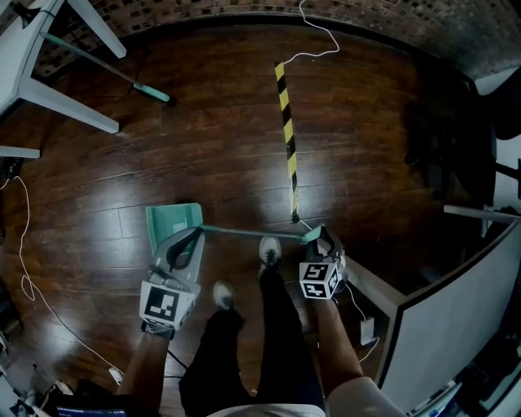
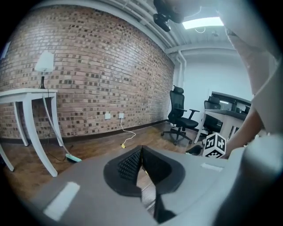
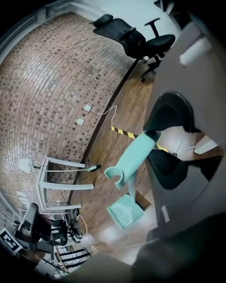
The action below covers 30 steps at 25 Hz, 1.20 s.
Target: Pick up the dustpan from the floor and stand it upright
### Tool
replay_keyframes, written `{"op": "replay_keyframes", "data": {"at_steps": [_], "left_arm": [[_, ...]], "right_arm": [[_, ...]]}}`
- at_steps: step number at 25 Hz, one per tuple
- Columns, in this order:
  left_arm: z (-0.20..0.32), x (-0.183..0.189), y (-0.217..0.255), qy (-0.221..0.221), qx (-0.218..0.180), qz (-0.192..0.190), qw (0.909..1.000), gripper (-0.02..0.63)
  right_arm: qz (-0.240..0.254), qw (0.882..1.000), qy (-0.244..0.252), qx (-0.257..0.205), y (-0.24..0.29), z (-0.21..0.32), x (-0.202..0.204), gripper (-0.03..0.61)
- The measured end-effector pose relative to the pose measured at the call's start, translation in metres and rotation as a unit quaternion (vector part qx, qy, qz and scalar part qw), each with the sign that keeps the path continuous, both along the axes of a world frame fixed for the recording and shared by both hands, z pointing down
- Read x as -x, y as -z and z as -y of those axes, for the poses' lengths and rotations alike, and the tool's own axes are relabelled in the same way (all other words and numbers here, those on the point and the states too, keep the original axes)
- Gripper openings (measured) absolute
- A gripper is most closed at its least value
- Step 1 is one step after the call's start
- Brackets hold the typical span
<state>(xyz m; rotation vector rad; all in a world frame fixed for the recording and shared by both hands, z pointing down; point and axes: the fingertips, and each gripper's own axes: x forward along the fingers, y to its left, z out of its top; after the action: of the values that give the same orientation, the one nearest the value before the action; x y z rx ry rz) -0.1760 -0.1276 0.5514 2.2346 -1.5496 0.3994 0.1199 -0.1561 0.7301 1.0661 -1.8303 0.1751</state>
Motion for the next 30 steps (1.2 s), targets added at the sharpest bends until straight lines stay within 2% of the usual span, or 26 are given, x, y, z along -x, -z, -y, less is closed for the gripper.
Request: {"op": "replay_keyframes", "data": {"at_steps": [5, 17, 25, 30], "left_arm": [[-0.016, 0.008, 0.038, 0.0, -0.005, -0.001, 1.0, 0.0], [-0.062, 0.023, 0.099, 0.014, -0.024, -0.001, 0.9996, 0.0], [-0.101, 0.053, 0.134, 0.044, -0.046, 0.016, 0.9978, 0.0], [-0.122, 0.06, 0.155, 0.059, -0.046, 0.012, 0.9972, 0.0]], "right_arm": [[-0.023, 0.999, -0.013, -0.018, 0.044, -0.004, 0.007, 0.144], [-0.021, 0.998, -0.023, -0.051, 0.124, -0.024, 0.038, 0.185], [0.006, 0.999, 0.025, -0.035, 0.157, -0.047, 0.095, 0.245], [0.03, 0.997, 0.067, -0.023, 0.18, -0.056, 0.123, 0.25]]}}
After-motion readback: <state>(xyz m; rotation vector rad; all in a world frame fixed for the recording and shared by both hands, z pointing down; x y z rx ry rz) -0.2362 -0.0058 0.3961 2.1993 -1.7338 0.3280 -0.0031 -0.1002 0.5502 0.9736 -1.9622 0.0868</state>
